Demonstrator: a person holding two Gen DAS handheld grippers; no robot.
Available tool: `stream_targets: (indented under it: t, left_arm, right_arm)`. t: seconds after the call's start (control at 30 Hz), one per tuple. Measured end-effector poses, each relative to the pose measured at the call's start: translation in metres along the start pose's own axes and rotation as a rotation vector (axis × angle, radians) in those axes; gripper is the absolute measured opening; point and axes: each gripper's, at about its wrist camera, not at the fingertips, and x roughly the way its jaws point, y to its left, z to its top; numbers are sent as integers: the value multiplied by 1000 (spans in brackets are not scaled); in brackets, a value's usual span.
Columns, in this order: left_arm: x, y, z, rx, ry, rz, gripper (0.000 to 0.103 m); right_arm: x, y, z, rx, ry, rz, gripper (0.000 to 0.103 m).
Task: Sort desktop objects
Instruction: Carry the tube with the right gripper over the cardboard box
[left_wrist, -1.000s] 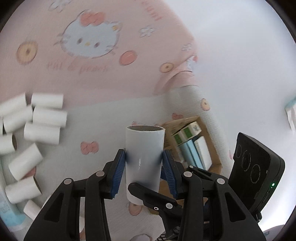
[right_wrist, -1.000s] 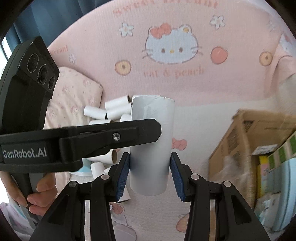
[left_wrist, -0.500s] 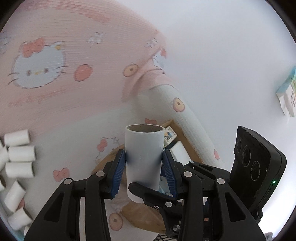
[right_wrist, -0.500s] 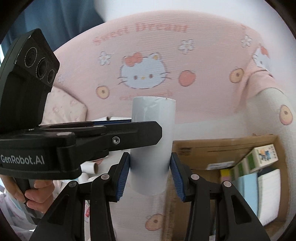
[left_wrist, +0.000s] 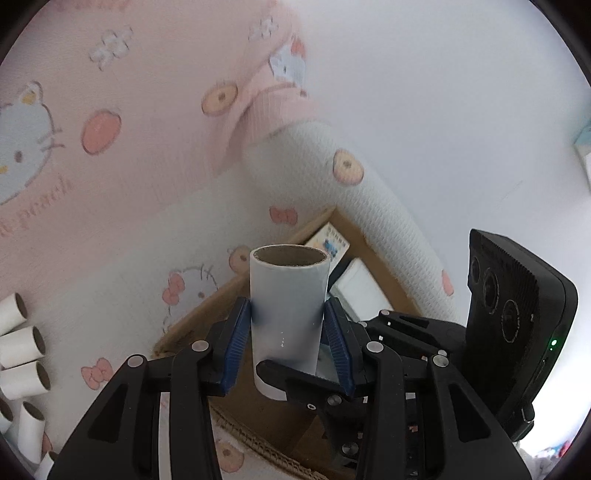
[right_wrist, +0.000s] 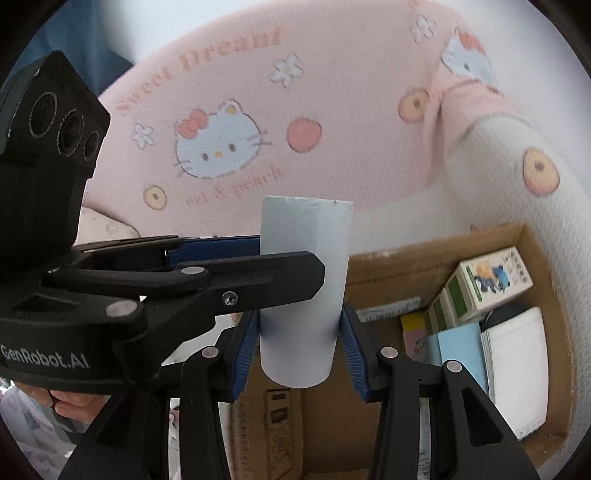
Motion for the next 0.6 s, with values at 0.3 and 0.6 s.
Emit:
stream_targets:
  t: [0.3, 0.6]
  left_arm:
    - [30, -6, 4, 40, 120, 17, 45]
    - [60, 4, 1, 41, 281, 47, 45]
  right_arm:
    - [14, -26, -6, 108, 26, -24, 41]
    - [39, -44, -9, 191, 174, 77, 41]
